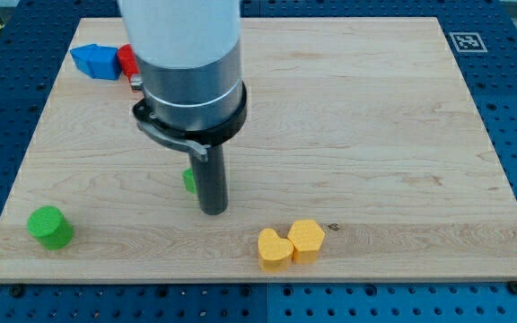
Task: Move green star towards green circle
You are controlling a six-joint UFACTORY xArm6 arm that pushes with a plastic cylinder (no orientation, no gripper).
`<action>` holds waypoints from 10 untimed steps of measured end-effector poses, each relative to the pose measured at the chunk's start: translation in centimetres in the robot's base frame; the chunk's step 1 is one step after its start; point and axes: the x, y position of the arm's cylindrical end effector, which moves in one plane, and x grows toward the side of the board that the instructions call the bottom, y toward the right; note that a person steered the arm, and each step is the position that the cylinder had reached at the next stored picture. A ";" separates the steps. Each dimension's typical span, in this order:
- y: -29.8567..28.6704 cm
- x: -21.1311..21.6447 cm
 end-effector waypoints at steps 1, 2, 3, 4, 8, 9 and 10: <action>0.4 0.6; 3.5 0.1; 3.6 -2.0; 2.8 -3.0; -5.8 -3.0; -7.0 -3.0; -2.9 -3.9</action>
